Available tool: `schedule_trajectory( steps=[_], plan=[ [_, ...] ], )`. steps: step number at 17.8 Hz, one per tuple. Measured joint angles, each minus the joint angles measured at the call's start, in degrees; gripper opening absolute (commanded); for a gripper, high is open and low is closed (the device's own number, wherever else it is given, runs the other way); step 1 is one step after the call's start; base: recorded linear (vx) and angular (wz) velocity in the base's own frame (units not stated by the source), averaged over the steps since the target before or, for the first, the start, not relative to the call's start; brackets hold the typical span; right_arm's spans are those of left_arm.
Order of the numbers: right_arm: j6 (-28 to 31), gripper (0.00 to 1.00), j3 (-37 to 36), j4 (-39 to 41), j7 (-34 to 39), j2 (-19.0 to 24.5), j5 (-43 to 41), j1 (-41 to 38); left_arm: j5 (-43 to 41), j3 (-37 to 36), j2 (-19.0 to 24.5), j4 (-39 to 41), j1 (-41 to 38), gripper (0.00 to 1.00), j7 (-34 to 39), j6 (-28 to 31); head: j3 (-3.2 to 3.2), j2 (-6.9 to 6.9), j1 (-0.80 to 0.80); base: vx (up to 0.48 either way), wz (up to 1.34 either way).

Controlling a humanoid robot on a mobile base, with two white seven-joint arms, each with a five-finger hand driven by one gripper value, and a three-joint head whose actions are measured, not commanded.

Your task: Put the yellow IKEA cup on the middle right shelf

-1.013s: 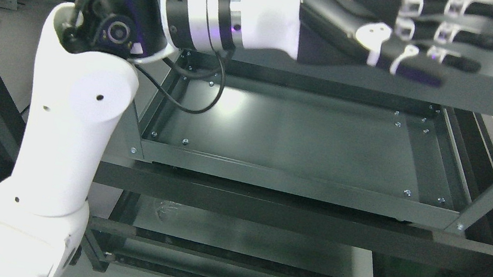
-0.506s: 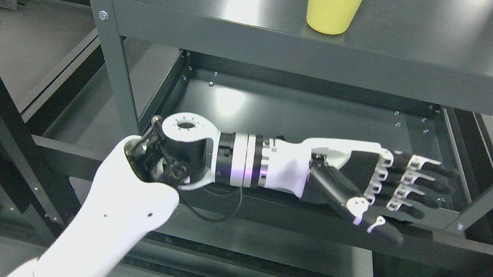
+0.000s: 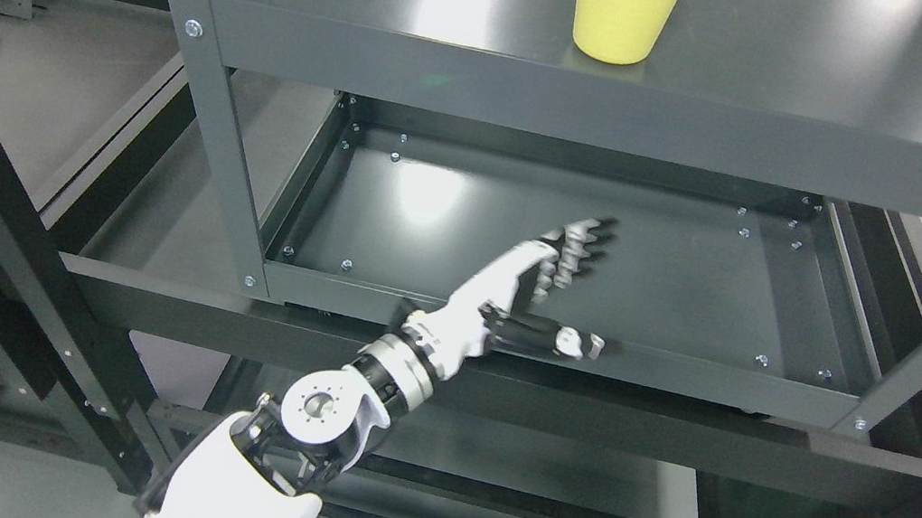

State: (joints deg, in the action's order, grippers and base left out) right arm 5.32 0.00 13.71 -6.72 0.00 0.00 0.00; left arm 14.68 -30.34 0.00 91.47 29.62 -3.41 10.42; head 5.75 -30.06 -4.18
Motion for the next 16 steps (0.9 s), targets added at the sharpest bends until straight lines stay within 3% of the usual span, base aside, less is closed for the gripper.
schedule_trajectory(
  steps=[5,11,16],
  plan=[
    [0.0,0.99,0.0,0.0,0.0,0.0,0.0,0.0,-5.1,4.2,0.0,0.1,-5.5,0.99,4.6,-5.6,0.00,0.00,0.00,0.000,0.00],
    [0.0,0.99,0.0,0.0,0.0,0.0,0.0,0.0,-7.3,10.6,0.0,3.8,-10.3,0.96,4.5,-0.4,0.00,0.00,0.00,0.000,0.00],
    [0.0,0.99,0.0,0.0,0.0,0.0,0.0,0.0,-7.8,15.0,0.0,6.1,-10.0,0.97,4.2,3.3,0.00,0.00,0.00,0.000,0.00]
  ],
)
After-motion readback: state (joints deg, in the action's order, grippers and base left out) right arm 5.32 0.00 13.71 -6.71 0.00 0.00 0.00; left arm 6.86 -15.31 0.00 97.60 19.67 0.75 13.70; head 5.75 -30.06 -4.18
